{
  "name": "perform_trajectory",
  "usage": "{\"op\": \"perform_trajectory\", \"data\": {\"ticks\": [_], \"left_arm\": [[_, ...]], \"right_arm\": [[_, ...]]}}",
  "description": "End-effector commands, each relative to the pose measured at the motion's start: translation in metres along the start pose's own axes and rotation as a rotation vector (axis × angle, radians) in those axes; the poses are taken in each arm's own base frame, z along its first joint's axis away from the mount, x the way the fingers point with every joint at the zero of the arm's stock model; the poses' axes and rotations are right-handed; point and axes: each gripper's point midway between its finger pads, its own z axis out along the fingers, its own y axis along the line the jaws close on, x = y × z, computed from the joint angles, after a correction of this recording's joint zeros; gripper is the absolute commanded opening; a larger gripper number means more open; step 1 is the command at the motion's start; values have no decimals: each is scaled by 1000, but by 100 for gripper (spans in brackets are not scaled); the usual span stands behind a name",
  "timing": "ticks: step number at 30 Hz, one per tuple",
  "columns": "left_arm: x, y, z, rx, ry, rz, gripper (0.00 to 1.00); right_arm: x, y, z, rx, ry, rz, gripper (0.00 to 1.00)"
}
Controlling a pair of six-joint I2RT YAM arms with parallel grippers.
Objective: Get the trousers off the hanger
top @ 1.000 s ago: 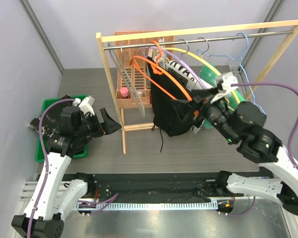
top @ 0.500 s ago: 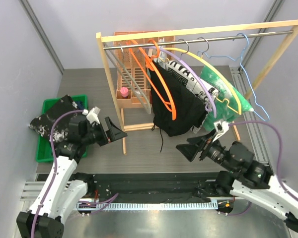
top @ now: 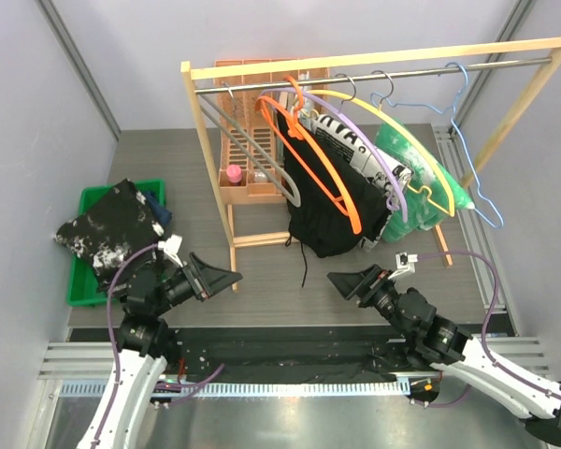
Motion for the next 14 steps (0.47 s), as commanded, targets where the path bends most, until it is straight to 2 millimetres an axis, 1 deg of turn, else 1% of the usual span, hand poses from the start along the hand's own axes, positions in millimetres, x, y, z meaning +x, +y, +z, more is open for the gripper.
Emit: {"op": "perform_trajectory", "data": {"ticks": [1,2,3,4,5,6,7,8,9,11,12,13,14], "left_arm": [[1,-23,-5,185,-40,-48,100],[0,-28,-6,219,-53,-35,100],[6,-11,-3,205,-47,-74,100],[7,-12,-4,226,-56,-55,100],[10,-2,-3,186,-41,-78,100],[11,-5,-5,199,-42,-53,100],[12,-6,-5,204,-45,-38,100],[13,-3,-5,194,-38,-34,100],[15,-1,-5,184,-25,-37,100],[19,1,-5,179,-9,-22,100],[21,5,-5,163,0,-34,100],[22,6,-5,161,6,-32,100],[23,5,-5,163,7,-31,100]], "right_arm": [[9,-29,13,55,-56,86,100],[20,-44,15,77,-42,91,99],[20,-48,16,89,-53,108,100],[21,-55,16,120,-55,107,100],[23,-61,16,144,-48,79,100],[24,-66,16,163,-44,66,99],[25,-70,16,179,-45,62,100],[26,-69,16,173,-39,57,100],[30,-74,16,191,-20,21,100],[33,-78,16,206,-8,3,99],[35,-83,15,225,2,-8,100],[37,-85,15,231,9,-10,100],[37,-82,16,223,6,-2,100]]}}
